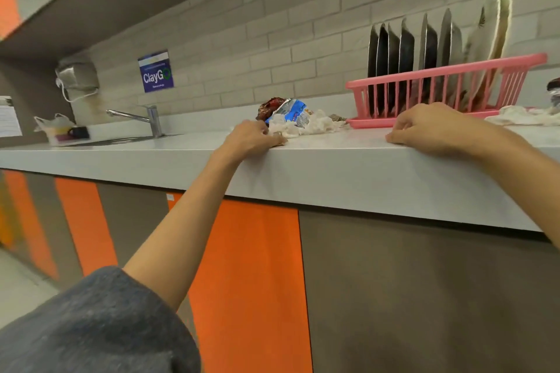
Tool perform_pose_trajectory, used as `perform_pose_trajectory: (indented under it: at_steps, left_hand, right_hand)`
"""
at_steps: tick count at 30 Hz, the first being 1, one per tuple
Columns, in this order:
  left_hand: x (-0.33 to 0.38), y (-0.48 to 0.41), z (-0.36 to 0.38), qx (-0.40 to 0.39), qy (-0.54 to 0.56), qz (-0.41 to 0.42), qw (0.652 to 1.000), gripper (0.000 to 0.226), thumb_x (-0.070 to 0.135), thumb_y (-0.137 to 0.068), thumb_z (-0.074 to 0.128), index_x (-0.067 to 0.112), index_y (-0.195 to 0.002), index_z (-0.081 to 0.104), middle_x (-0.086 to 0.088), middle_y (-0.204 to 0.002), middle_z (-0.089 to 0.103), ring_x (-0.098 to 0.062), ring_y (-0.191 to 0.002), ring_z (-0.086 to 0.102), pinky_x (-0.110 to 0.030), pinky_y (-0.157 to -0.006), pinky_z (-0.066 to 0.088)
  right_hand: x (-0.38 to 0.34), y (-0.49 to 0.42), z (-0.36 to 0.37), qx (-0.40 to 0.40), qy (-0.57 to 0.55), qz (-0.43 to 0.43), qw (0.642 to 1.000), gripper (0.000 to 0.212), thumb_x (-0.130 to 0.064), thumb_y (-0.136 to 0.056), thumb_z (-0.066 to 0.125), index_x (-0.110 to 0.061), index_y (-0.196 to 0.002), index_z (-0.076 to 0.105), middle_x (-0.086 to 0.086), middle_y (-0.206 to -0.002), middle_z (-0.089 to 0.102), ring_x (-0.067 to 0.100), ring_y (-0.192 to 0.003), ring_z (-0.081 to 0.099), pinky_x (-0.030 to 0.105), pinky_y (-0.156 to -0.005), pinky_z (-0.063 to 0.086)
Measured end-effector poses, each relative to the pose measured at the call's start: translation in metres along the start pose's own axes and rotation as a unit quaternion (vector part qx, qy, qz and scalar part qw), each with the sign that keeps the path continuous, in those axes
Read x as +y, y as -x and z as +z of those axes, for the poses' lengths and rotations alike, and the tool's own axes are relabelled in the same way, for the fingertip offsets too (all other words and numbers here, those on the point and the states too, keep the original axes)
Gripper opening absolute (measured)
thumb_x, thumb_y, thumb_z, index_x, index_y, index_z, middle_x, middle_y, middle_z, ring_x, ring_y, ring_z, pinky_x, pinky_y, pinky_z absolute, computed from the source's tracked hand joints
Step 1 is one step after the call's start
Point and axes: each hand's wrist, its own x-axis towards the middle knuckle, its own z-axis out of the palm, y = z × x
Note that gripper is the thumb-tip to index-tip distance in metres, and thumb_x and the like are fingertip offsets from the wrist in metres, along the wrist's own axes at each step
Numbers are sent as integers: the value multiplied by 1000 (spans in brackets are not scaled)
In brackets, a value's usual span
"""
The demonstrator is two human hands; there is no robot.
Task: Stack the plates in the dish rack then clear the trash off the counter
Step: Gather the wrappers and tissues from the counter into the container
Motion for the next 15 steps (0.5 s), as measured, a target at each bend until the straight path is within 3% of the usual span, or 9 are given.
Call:
perform_pose_trajectory:
  at_steps: [3, 7, 9, 11, 13, 15]
  left_hand:
    - [-13, -3, 6, -29, 57, -3, 998, 35, 36, -90, 61, 6, -108, 65, -5, -101, 62, -23, -94, 55, -34, -79, 40]
    - [-8, -8, 4, 3, 76, 20, 997, 31, 33, -98, 51, 9, -85, 64, -2, -76, 60, -22, -80, 52, -24, -59, 37]
    - [-12, -17, 0, 32, 88, 17, 996, 29, 35, -95, 56, 10, -82, 64, -1, -70, 60, -22, -76, 53, -26, -58, 37]
    - [-11, -28, -6, 35, 77, 18, 996, 21, 35, -89, 67, 15, -91, 62, -3, -81, 63, -23, -79, 54, -30, -62, 37]
    - [-3, -39, -11, 9, 20, 16, 1000, 35, 37, -83, 73, 17, -109, 59, -6, -97, 63, -23, -82, 53, -28, -66, 38]
    - [4, -44, -9, -51, -53, 1, 997, 47, 44, -81, 74, 19, -116, 54, -4, -100, 60, -24, -77, 53, -30, -58, 40]
  right_hand:
    - [1, -2, 1, -2, -6, 5, 1000, 25, -39, -92, 57, -17, -92, 69, 8, -99, 66, 24, -90, 60, 40, -84, 50]
    - [2, 0, 1, -5, -21, -1, 1000, 26, -38, -93, 56, -15, -91, 68, 7, -95, 66, 23, -87, 60, 37, -80, 49]
    - [2, -2, 2, -6, -21, -1, 1000, 26, -39, -92, 56, -16, -93, 68, 7, -96, 66, 23, -88, 60, 38, -81, 50]
    - [3, -3, 2, -9, -20, 2, 1000, 26, -39, -92, 56, -16, -94, 68, 6, -97, 66, 23, -89, 61, 41, -84, 52]
    - [2, -4, 1, -15, -21, 2, 1000, 27, -39, -91, 55, -15, -94, 68, 7, -99, 66, 23, -90, 61, 42, -86, 52]
    - [2, -3, 0, -19, -23, 2, 1000, 29, -39, -91, 55, -14, -95, 68, 7, -101, 66, 23, -91, 61, 43, -88, 52]
